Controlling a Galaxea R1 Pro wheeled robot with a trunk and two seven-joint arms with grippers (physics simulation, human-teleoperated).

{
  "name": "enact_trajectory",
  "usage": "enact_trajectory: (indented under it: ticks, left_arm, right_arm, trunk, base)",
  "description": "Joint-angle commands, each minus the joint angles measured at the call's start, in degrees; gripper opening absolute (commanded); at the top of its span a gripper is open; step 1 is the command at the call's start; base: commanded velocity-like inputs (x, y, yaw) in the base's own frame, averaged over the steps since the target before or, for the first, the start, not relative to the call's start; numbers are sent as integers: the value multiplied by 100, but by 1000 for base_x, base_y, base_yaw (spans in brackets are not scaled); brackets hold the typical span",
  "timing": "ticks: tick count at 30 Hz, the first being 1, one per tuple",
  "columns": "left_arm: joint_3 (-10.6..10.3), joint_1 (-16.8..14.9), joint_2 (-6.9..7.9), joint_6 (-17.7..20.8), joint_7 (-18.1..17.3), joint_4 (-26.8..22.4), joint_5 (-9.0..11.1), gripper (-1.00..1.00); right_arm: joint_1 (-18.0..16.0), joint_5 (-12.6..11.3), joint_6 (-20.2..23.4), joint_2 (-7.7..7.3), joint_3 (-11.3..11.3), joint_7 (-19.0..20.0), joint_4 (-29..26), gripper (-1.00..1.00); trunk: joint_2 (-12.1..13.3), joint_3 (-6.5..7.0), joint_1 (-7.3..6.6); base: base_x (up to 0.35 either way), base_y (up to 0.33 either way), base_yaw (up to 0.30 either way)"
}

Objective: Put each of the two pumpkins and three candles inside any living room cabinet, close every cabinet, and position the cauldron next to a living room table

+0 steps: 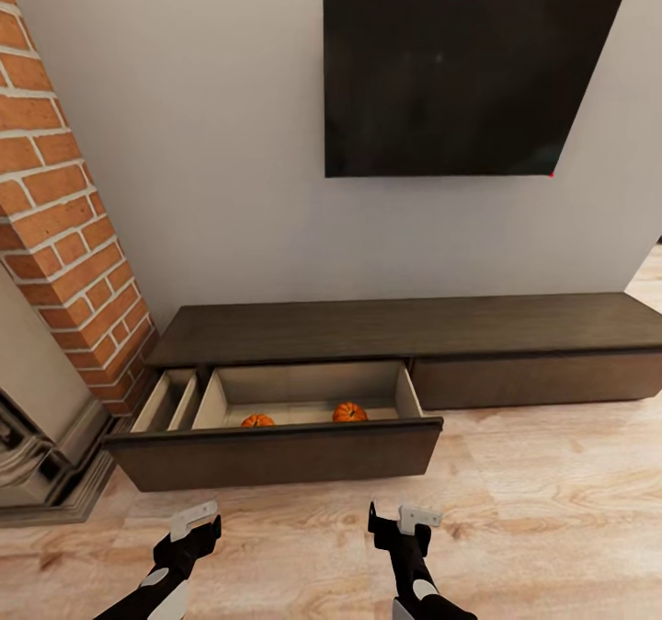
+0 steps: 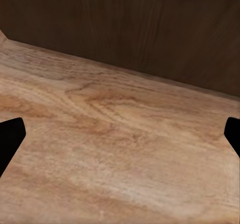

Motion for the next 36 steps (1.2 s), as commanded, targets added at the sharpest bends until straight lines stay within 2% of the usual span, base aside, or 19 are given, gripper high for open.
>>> enact_trajectory:
  ticks: [1, 19, 23, 32, 36]
  left_arm:
    - [-51, -2, 5, -13, 41, -9, 27, 100]
    - [-77, -3, 9, -15, 41, -13, 27, 100]
    - [-173, -7, 6, -21, 41, -2, 27, 100]
    - [-238, -6, 2, -22, 41, -42, 27, 100]
    - [-276, -13, 7, -17, 52, -232, 24, 100]
  right_arm:
    - [-4, -7, -10, -2, 53, -44, 1, 100]
    - [-4, 7, -47, -4, 56, -38, -47, 100]
    - [-5, 10, -61, -9, 58, -35, -64, 100]
    - [-7, 14, -77, -2, 59, -30, -76, 100]
    - [-29, 12, -61, 15, 53, 166, -92, 100]
  trunk:
    - [-44, -23, 22]
    - [-766, -346, 417]
    - [-926, -418, 505]
    - [-1287, -580, 703]
    - [-1447, -652, 791]
  base:
    - [0, 0, 0]
    - [0, 0, 0]
    - [0, 0, 0]
    - [0, 0, 0]
    - [0, 0, 0]
